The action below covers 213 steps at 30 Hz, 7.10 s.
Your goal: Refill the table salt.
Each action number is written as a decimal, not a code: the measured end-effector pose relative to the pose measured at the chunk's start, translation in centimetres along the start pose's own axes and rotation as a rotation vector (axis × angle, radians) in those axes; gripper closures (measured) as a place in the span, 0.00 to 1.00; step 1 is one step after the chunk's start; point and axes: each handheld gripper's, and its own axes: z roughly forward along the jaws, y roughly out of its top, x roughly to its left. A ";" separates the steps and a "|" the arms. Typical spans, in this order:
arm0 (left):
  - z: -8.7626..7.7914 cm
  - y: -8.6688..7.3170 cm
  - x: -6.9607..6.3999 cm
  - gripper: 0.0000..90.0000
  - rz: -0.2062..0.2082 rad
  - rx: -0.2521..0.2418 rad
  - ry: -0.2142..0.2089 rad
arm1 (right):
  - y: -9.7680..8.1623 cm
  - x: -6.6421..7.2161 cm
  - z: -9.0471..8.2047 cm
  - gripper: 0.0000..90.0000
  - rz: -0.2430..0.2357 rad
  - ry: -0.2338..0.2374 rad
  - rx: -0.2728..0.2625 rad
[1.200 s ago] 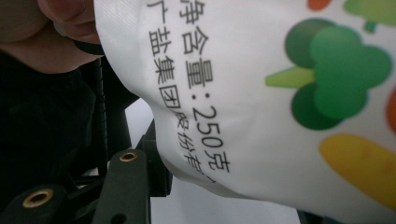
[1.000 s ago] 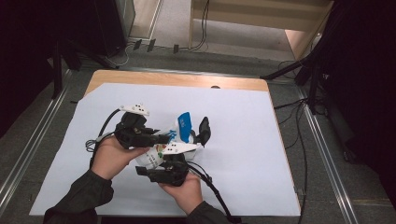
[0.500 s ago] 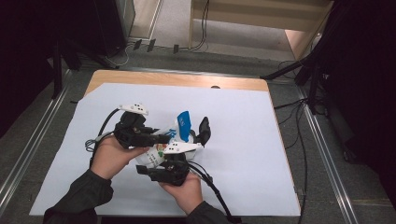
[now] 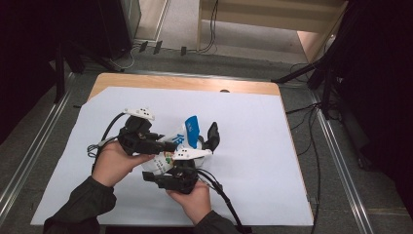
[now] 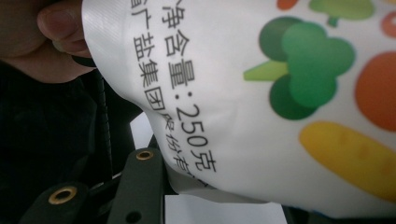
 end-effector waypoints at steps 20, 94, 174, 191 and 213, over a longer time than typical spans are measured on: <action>-0.4 0.0 0.0 0.85 0.019 0.033 0.038 | 0.1 -0.6 -0.3 0.71 0.046 0.008 -0.017; -0.2 0.2 -0.3 0.92 0.047 0.005 0.070 | 0.6 -0.7 -0.3 0.67 0.007 0.009 0.017; -1.0 -0.5 -0.7 0.87 0.039 -0.056 0.078 | 1.3 -0.4 0.2 0.71 -0.016 0.054 0.004; -0.7 -0.2 -0.8 0.87 0.046 -0.038 0.069 | 1.2 -0.6 -0.1 0.71 0.003 0.054 0.002; -0.4 0.2 -0.9 0.90 0.033 -0.020 0.077 | 1.1 -0.5 -0.1 0.72 -0.033 0.029 0.027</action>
